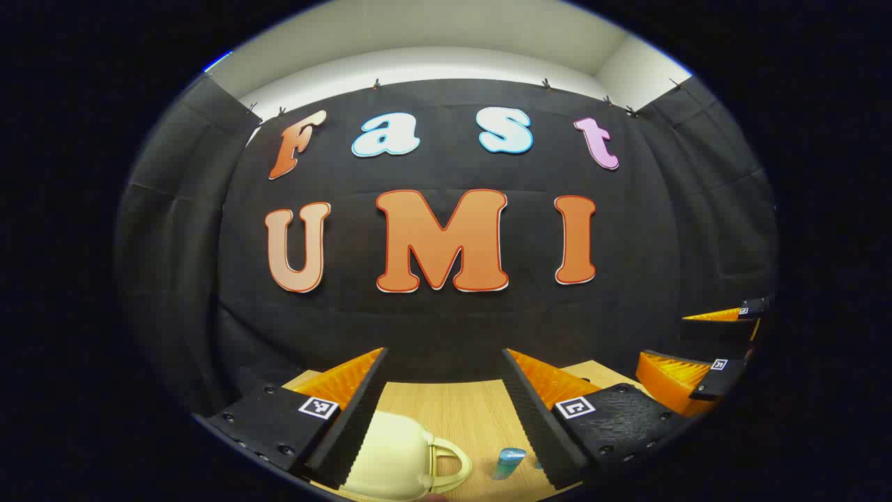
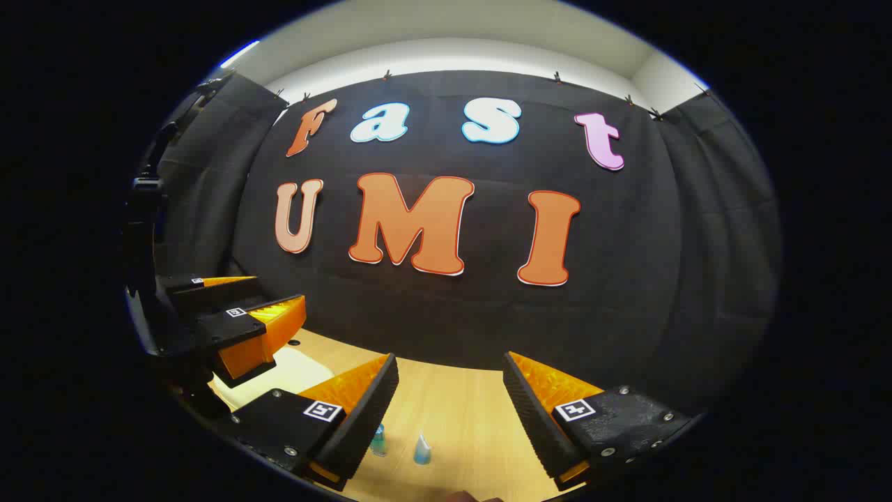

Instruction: First open the suitcase, pack the skin care products into it, and then close the suitcase.

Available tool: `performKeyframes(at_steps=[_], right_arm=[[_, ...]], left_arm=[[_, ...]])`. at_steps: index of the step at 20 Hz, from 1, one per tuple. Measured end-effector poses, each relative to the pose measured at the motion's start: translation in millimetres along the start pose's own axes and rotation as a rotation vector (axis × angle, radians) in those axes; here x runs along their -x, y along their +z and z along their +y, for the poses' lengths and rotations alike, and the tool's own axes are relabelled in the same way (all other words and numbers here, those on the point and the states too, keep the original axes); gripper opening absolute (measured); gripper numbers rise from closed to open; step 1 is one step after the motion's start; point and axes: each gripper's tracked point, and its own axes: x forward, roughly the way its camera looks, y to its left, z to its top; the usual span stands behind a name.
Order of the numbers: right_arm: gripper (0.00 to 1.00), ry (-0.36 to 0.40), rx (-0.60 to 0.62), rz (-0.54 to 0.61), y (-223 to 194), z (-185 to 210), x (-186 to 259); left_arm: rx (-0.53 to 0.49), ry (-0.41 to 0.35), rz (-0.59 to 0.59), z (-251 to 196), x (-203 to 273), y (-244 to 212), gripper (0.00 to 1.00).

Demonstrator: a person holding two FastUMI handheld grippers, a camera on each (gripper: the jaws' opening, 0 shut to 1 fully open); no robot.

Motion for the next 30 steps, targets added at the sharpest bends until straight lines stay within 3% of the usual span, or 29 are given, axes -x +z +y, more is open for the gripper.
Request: performKeyframes(at_steps=[3,8,11,16,19,21,26,30], right_arm=[[0.95,0.017,0.004,-0.015,0,-6,-10],[0.95,0.039,0.013,-0.019,-7,-16,-17],[0.95,0.058,0.014,-0.021,-10,-27,-27],[0.95,0.088,0.008,-0.02,-19,-34,-33],[0.95,0.084,0.027,-0.01,-24,-39,-37],[0.96,0.075,0.027,-0.004,-25,-40,-39],[0.95,-0.005,0.051,-0.017,-22,-47,-49],[0.95,-0.081,0.06,-0.01,-21,-56,-49]], left_arm=[[0.014,0.046,-0.001,1,-5,-1,0.97],[0.055,0.048,-0.014,-11,-18,4,0.98],[0.073,-0.008,0.041,-35,-25,-7,0.96],[0.027,0.073,0.069,-25,-23,-22,0.96],[-0.042,0.115,0.114,-16,-16,-46,0.97],[-0.124,0.1,0.15,-13,-18,-62,0.97],[-0.298,0.031,0.233,-3,-16,-109,0.98],[-0.408,-0.076,0.3,-7,-17,-151,0.98]])
